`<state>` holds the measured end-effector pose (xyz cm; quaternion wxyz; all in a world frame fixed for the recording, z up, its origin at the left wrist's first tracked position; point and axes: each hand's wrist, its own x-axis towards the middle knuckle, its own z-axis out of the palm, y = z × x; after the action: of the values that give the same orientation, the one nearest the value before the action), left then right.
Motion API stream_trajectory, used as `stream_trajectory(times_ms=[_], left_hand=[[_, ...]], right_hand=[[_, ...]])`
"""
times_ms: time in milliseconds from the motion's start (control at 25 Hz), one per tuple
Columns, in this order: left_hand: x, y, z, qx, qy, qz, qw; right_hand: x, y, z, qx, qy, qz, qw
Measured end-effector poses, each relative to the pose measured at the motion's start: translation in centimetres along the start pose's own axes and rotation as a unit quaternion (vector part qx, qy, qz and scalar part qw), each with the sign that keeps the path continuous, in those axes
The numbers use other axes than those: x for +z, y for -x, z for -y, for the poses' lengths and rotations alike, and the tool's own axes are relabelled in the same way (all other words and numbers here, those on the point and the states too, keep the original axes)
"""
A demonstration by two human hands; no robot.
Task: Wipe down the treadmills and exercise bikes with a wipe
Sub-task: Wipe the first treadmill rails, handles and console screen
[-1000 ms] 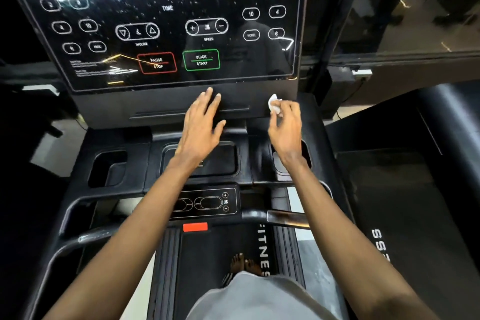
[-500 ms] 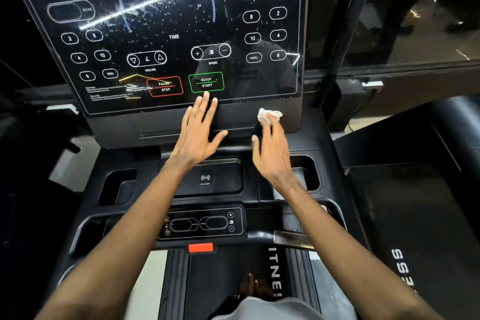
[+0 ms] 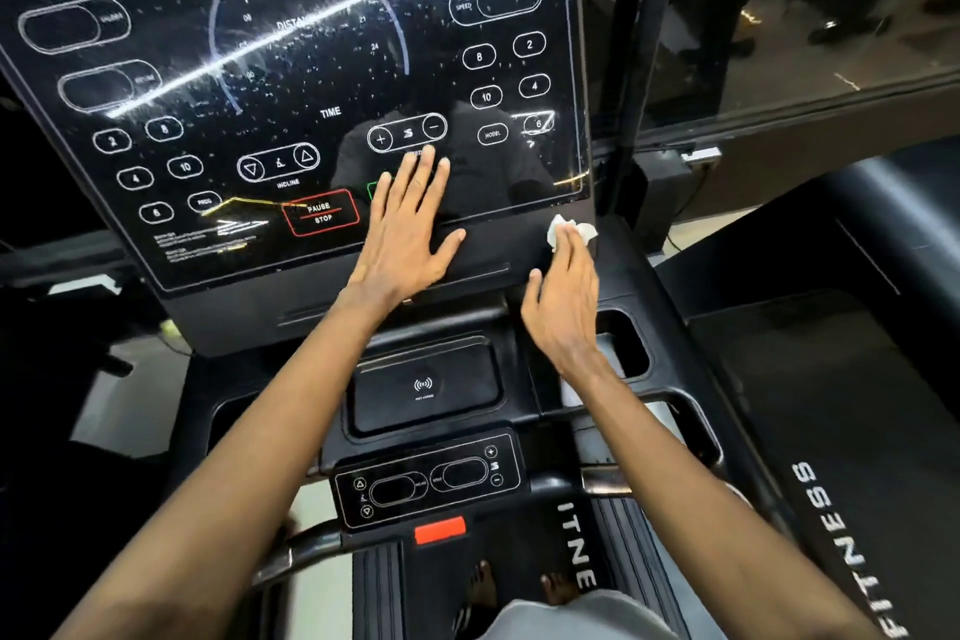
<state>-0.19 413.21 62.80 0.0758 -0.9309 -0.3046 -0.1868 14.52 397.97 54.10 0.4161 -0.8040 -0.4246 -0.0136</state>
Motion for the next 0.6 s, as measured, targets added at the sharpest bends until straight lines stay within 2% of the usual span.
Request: stream_trajectory(times_ms=[120, 240, 360, 440, 520, 600], left_hand=[[-1.7, -3.0, 0.7, 0.041, -0.020, -0.011, 0.999], [-3.9, -6.1, 2.0, 0.074, -0.039, -0.027, 0.996], [-5.1, -8.2, 2.9, 0.108, -0.047, -0.038, 0.992], [-5.7, -9.2, 3.5, 0.127, -0.050, -0.043, 0.990], [-6.0, -10.1, 3.9, 0.135, -0.055, -0.050, 0.988], [-6.4, -11.0, 4.1, 0.140, -0.056, -0.055, 0.987]], right_hand=[[0.1, -1.4, 1.3, -0.018, -0.016, -0.033, 0.999], [0.8, -3.5, 3.1, 0.040, -0.087, -0.097, 0.991], [1.9, -2.8, 3.9, 0.026, -0.095, -0.068, 0.993], [2.5, -2.3, 3.1, 0.065, -0.042, -0.077, 0.994], [2.7, -2.8, 3.3, 0.127, -0.045, -0.080, 0.988], [2.7, -4.1, 4.8, 0.110, -0.049, -0.066, 0.991]])
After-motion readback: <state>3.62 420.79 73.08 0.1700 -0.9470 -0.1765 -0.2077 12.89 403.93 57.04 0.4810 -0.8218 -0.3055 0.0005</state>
